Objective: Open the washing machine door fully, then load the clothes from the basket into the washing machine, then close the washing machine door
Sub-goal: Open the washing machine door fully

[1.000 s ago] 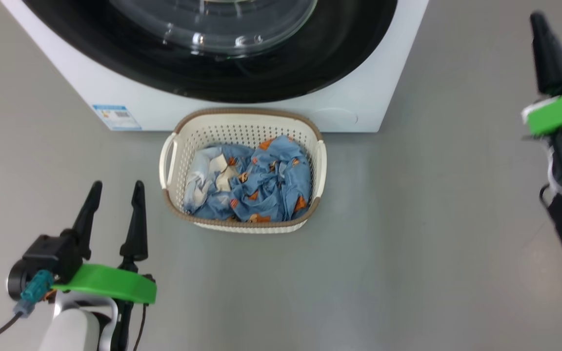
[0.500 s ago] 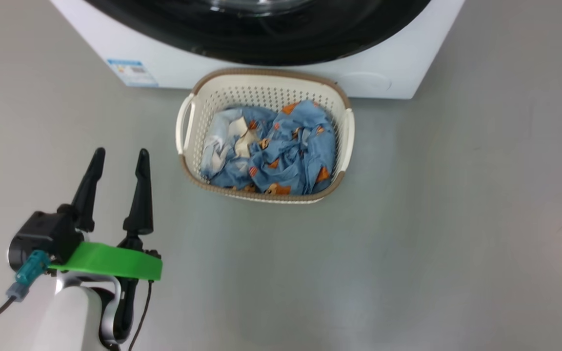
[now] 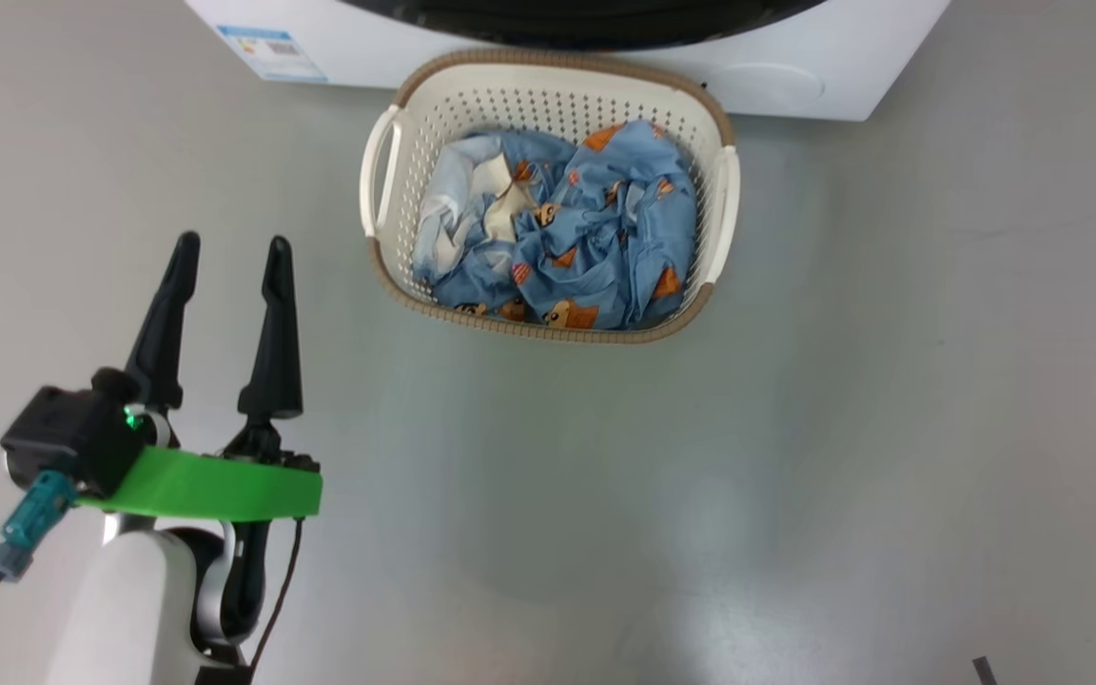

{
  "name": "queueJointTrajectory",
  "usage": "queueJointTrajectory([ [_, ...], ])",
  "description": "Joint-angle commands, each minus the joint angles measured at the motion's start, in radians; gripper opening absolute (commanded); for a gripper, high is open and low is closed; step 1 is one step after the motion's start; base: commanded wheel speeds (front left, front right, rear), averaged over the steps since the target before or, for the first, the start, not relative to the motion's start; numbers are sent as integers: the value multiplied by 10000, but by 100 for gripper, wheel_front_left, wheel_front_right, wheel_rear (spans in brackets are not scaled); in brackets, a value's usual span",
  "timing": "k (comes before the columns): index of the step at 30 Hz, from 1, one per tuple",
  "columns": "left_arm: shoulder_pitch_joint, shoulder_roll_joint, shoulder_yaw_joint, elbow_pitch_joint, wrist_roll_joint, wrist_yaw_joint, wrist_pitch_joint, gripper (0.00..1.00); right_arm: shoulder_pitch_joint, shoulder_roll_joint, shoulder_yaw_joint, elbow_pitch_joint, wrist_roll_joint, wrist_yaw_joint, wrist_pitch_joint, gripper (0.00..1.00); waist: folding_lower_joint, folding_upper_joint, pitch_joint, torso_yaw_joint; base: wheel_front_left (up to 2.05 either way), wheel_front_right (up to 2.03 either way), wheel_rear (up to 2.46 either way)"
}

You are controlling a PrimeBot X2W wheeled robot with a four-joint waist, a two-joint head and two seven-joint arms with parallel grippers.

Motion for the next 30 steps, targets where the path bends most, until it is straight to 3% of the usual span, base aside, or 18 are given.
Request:
queueJointTrajectory([
  [1,-223,223,277,-294,-70,-26,-61,100,-234,3,182,-160,102,16,266,0,0,0,211,137,0,0,0],
  [21,-394,-20,134,-200,-231,-26,-61,100,-1959,203,829,503,272,16,1357,0,0,0,848,649,0,0,0],
  [30,-252,-82,188,33,-177,-27,-61,100,-1516,337,1218,644,447,16,1860,0,0,0,354,695,0,0,0],
])
